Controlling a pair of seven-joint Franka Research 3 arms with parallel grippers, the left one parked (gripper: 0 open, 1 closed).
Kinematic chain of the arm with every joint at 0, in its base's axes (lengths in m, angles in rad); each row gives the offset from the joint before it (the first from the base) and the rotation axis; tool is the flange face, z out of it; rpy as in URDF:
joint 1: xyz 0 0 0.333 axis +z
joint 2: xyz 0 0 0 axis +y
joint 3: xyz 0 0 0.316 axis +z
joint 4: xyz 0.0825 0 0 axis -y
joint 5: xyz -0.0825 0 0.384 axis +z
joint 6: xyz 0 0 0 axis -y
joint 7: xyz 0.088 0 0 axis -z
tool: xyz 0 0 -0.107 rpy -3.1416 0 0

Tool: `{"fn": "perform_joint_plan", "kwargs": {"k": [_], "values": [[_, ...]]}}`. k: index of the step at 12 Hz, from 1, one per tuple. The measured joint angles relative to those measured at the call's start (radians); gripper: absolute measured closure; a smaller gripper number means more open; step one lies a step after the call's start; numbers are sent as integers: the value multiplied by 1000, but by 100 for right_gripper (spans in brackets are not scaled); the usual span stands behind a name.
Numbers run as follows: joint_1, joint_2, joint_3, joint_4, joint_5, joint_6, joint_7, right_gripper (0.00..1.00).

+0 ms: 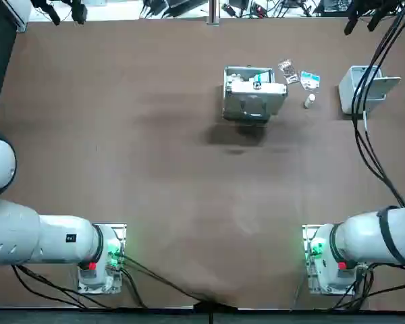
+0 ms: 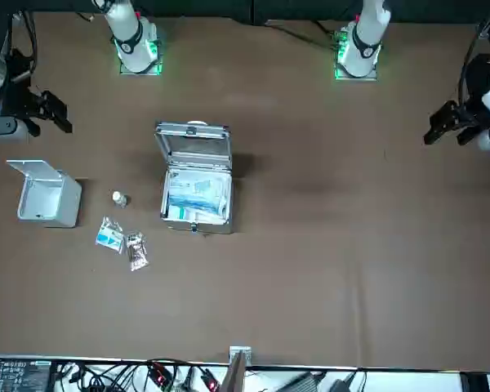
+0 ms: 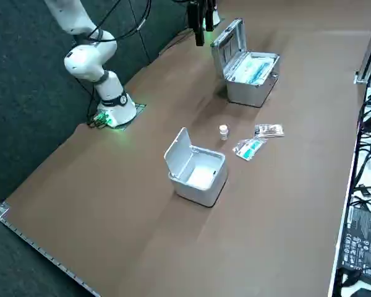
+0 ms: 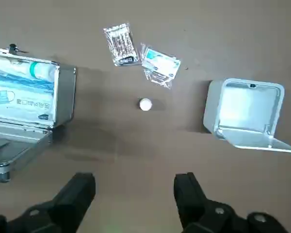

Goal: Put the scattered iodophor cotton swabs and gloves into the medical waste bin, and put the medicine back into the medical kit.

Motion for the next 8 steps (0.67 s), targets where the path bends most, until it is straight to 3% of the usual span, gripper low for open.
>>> {"fn": "perform_joint_plan", "kwargs": {"k": [5, 8], "values": [[2, 6, 0, 4, 15, 3, 0, 0], [7, 48, 1, 31, 16, 16, -2, 0]]}}
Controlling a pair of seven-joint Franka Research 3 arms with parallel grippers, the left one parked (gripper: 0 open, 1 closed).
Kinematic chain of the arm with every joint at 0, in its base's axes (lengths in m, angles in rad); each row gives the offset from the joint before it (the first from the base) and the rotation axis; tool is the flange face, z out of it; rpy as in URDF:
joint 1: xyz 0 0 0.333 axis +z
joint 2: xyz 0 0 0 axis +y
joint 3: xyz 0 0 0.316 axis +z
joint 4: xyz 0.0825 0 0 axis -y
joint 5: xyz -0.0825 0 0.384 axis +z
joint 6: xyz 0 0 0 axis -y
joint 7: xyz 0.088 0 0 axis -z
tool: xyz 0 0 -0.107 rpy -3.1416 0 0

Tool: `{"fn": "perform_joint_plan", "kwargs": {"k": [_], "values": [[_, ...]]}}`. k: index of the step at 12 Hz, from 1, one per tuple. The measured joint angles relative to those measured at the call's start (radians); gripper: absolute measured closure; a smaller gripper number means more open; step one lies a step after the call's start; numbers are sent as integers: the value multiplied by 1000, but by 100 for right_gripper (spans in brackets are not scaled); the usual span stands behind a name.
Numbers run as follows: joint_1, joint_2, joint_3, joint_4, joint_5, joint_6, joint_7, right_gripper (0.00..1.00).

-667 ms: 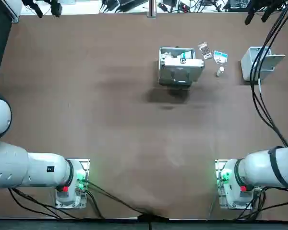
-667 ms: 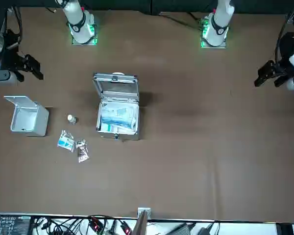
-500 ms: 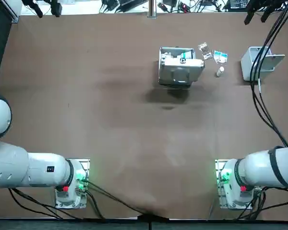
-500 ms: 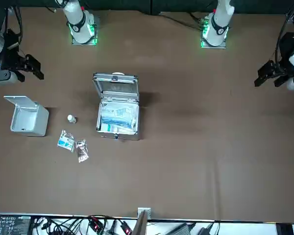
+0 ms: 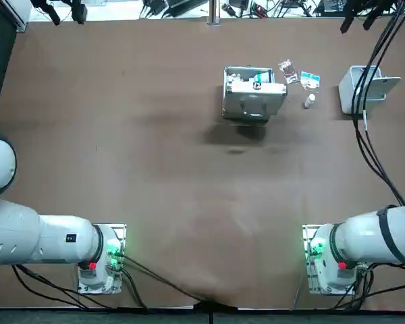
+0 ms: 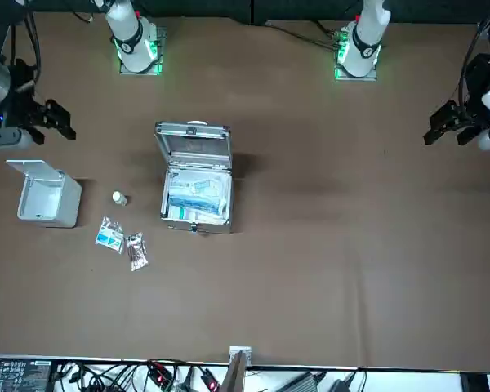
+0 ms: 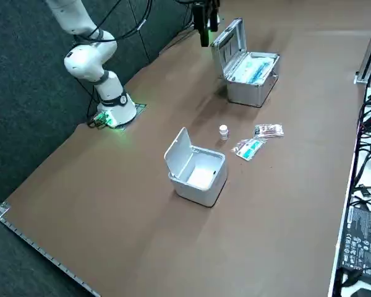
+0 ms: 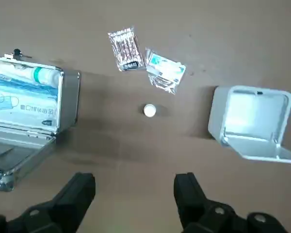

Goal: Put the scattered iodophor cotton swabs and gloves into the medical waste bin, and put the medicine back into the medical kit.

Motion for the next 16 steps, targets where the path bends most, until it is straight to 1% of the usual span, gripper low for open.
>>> {"fn": "perform_joint_plan", "kwargs": {"k": [2, 5, 8, 10, 12, 13, 14, 16], "values": [[19, 51, 2, 4, 0, 79, -36, 0], [69, 150, 4, 4, -2, 191, -118, 0], [119, 246, 5, 0, -43, 276, -171, 0], [129, 300, 5, -10, -53, 325, -214, 0], [138, 360, 5, -14, -54, 381, -262, 3], [146, 425, 5, -12, -55, 447, -315, 25], [148, 457, 5, -11, -55, 479, -342, 25], [149, 521, 3, -9, -57, 548, -378, 33]]}}
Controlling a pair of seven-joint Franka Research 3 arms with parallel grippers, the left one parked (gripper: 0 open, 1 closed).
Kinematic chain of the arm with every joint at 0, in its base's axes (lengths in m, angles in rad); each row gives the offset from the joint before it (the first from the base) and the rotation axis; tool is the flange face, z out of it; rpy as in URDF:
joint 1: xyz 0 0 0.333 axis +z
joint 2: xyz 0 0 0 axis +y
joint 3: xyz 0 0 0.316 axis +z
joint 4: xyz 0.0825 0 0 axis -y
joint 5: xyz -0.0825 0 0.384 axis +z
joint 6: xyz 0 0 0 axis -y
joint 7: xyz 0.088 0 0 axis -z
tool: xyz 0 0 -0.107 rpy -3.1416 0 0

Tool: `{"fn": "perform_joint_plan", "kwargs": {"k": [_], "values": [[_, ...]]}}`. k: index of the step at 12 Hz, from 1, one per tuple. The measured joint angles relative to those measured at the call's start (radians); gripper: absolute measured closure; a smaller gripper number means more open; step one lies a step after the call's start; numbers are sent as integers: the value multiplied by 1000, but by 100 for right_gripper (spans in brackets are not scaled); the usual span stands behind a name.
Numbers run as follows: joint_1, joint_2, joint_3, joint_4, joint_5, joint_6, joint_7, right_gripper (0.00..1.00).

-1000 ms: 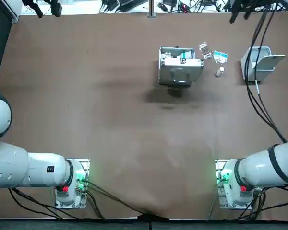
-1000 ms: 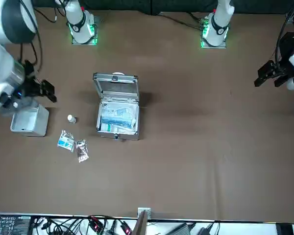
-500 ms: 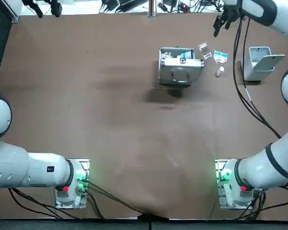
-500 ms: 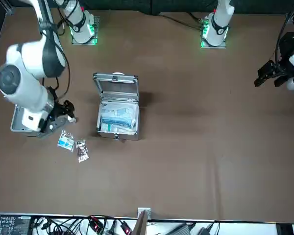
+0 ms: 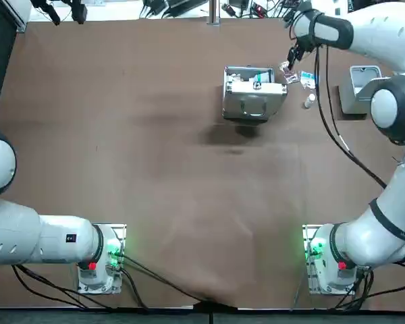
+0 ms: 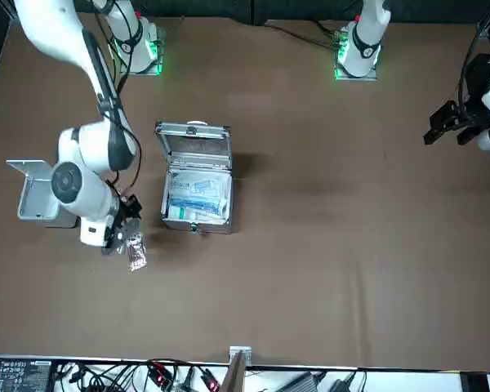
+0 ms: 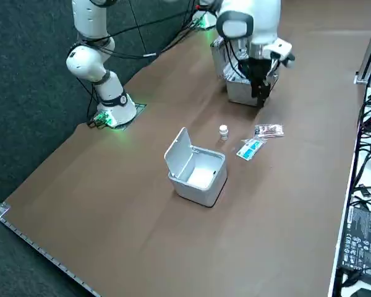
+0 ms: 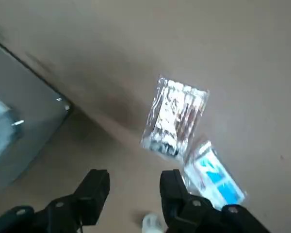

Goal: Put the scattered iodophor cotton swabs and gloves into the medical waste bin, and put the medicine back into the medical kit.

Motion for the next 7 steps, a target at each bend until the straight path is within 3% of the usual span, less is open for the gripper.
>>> {"fn": "perform_joint_plan", "kwargs": {"k": [4, 7], "values": [[-1, 97, -5, 15, -11, 73, -57, 39], [-7, 127, -10, 37, -18, 84, -77, 39]]}}
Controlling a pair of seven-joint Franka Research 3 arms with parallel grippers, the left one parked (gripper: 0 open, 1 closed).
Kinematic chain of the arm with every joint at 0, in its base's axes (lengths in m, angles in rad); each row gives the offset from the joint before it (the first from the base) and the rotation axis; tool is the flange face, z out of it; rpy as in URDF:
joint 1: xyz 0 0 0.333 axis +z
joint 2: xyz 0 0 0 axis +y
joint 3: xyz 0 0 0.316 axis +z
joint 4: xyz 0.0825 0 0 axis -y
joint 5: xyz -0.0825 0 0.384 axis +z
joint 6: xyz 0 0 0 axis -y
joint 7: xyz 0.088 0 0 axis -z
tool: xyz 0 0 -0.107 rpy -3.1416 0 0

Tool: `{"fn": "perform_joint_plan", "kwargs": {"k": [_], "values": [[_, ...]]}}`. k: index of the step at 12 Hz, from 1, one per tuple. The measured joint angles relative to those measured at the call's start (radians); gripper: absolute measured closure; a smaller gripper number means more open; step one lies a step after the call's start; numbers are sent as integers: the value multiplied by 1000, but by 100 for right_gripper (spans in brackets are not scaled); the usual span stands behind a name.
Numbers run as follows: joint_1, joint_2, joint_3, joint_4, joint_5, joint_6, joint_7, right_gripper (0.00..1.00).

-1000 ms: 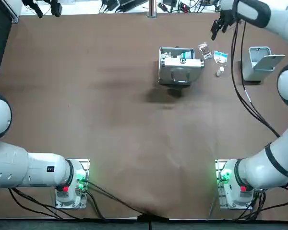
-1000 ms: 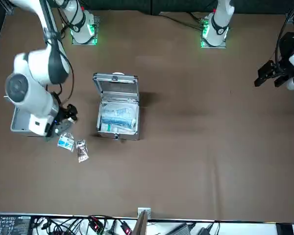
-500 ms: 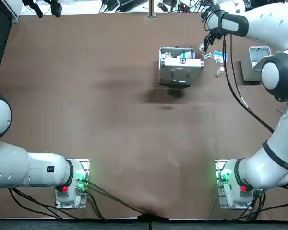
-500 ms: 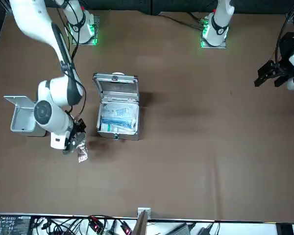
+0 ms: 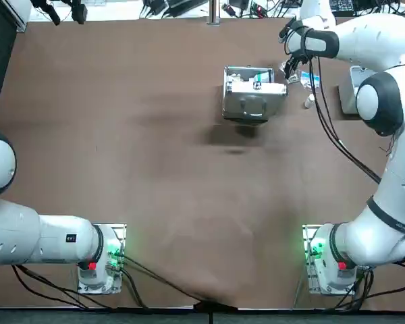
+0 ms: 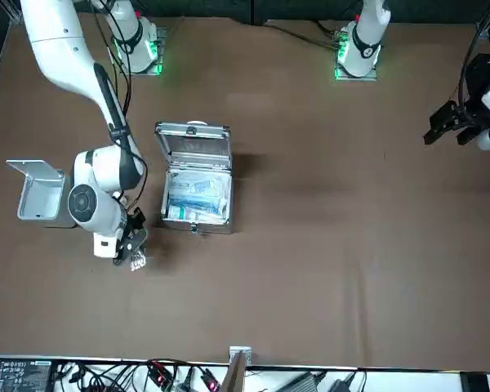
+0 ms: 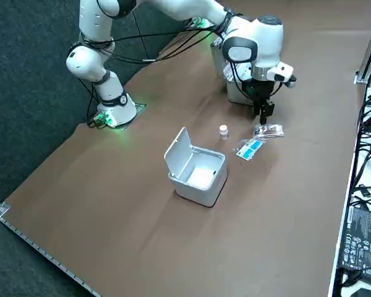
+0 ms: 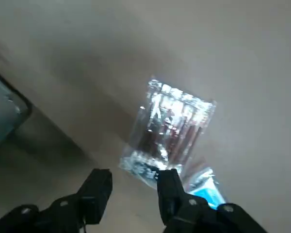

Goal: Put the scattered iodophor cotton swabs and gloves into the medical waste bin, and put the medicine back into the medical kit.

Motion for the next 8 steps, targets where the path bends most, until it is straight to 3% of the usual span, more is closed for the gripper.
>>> {"fn": "perform_joint_plan", "kwargs": {"k": [8], "values": [[-29, 38, -5, 3, -37, 48, -19, 44]]}}
